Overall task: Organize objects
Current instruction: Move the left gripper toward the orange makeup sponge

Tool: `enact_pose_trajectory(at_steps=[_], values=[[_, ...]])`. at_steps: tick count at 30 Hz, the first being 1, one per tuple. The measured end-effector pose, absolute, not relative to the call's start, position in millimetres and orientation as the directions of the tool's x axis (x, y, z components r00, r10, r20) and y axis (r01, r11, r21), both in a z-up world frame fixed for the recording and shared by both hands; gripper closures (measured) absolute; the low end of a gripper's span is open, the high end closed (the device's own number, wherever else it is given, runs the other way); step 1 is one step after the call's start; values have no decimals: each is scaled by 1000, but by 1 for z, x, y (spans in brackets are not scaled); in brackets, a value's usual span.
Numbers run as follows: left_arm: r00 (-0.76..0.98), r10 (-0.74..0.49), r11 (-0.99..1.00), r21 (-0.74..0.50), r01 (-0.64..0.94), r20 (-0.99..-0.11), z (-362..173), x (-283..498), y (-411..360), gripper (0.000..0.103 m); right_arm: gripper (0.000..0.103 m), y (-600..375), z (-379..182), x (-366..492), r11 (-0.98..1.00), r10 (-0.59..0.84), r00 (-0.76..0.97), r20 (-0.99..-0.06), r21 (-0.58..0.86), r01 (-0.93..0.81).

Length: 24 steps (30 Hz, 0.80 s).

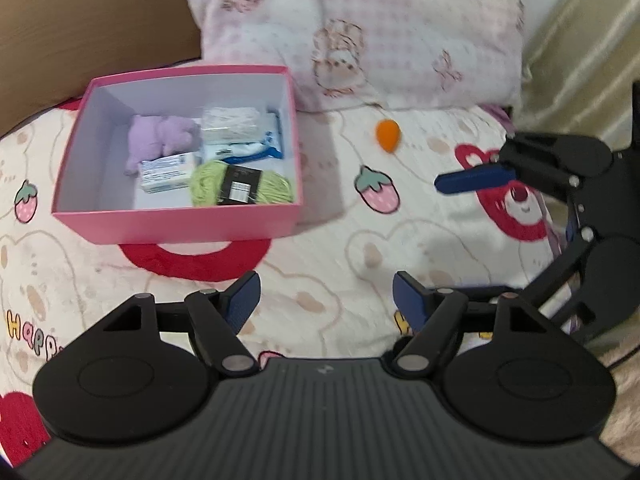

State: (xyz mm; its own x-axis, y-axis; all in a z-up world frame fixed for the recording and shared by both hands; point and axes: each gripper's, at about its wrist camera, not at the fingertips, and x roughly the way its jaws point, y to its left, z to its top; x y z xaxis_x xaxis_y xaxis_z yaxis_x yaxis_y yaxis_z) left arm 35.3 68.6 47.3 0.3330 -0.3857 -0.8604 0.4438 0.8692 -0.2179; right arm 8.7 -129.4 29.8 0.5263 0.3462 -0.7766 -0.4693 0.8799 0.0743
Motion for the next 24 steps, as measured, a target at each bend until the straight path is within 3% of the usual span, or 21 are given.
enact_pose_trajectory(at_steps=[3,5,10,13,24], values=[[329,-384,858,-201,473,-863,45,31,58,25,16,-139,27,3,902,278,547,-789,20,-430],[312,-420,841,-237,486,-852,42,29,52,13,16,-150,25,2,916,264,555,-789,25,-400],[255,-464,824,-308,476,-848,29,34,39,9,15,-176,18,-3,943,245,579,-778,53,-328],[244,-487,818,-339,465,-839,21,39,30,7,8,-191,11,-5,958,242,600,-762,92,-270],[305,-516,824,-367,431,-800,1,66,-8,6,8,-240,-17,-10,973,229,679,-698,132,-192]])
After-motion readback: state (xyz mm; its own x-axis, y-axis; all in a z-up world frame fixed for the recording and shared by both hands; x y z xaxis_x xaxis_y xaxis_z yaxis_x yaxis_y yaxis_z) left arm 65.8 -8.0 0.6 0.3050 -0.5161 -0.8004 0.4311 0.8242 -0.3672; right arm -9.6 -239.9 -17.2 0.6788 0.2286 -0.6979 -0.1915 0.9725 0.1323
